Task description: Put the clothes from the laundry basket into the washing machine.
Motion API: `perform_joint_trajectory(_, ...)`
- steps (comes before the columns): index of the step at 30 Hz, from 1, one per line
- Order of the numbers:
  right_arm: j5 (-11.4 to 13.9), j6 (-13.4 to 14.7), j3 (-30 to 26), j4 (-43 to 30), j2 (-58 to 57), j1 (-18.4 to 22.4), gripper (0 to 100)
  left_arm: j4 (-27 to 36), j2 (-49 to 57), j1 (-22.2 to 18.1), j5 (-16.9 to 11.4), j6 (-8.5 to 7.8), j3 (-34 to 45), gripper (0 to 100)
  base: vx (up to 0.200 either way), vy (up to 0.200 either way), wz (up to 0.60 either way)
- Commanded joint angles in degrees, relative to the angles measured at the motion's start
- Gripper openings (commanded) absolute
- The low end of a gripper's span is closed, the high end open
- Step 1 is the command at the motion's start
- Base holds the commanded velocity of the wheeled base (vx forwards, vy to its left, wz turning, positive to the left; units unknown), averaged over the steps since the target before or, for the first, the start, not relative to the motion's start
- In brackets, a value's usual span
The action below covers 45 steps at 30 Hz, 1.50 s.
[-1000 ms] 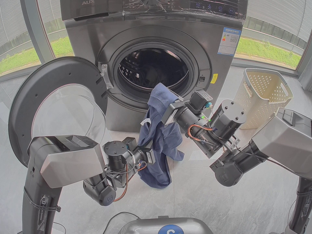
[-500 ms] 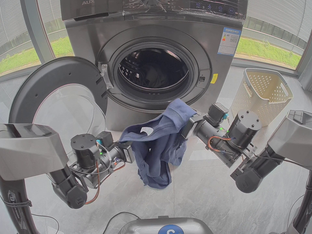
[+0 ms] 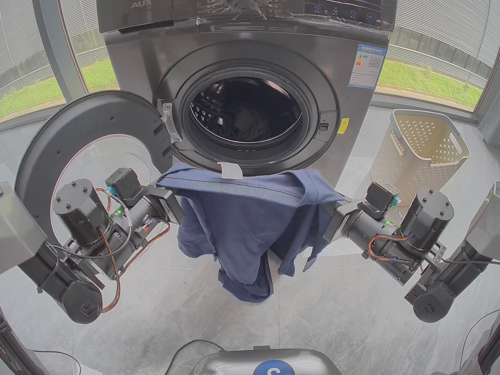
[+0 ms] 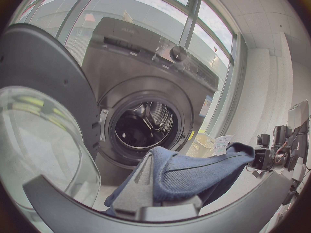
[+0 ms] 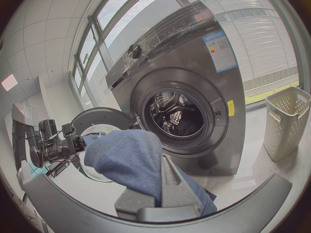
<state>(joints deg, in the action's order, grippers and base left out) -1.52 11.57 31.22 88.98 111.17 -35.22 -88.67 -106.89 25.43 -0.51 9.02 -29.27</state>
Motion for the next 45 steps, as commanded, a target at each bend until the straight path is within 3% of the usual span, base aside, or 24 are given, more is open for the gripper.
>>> perform_joint_trajectory(1, -0.2, 0.0, 0.5, 0.9, -4.1, 0.0, 0, 0.0, 5.5, 1.1, 0.1, 0.12, -0.3, 0, 0.0, 0.0, 0.0)
perform_joint_trajectory(9, -2.7, -0.1, 3.0, 0.9, -5.2, -0.2, 0, 0.1, 7.7, 1.6, -1.2, -0.58, -2.9, 0, 0.0, 0.0, 0.0)
perform_joint_trajectory(13, -2.8, 0.5, 4.6, 0.9, -4.5, -0.1, 0, 0.6, 7.7, 0.1, -7.5, -1.46, -4.2, 0, 0.0, 0.0, 0.0)
perform_joint_trajectory(19, -2.8, 0.6, 6.0, 1.0, -4.3, 0.4, 0, 0.1, 8.2, -1.9, -7.5, -1.64, -2.0, 0, 0.0, 0.0, 0.0)
perform_joint_trajectory(28, -4.1, 0.9, 6.4, 0.9, -6.0, 0.3, 0, 0.1, 11.1, -2.8, -4.7, -1.55, -3.1, 0, 0.0, 0.0, 0.0)
perform_joint_trajectory(45, -4.1, 0.9, 6.7, 0.9, -7.6, 0.1, 0, 0.1, 12.2, -2.3, -4.7, -1.46, -3.1, 0, 0.0, 0.0, 0.0)
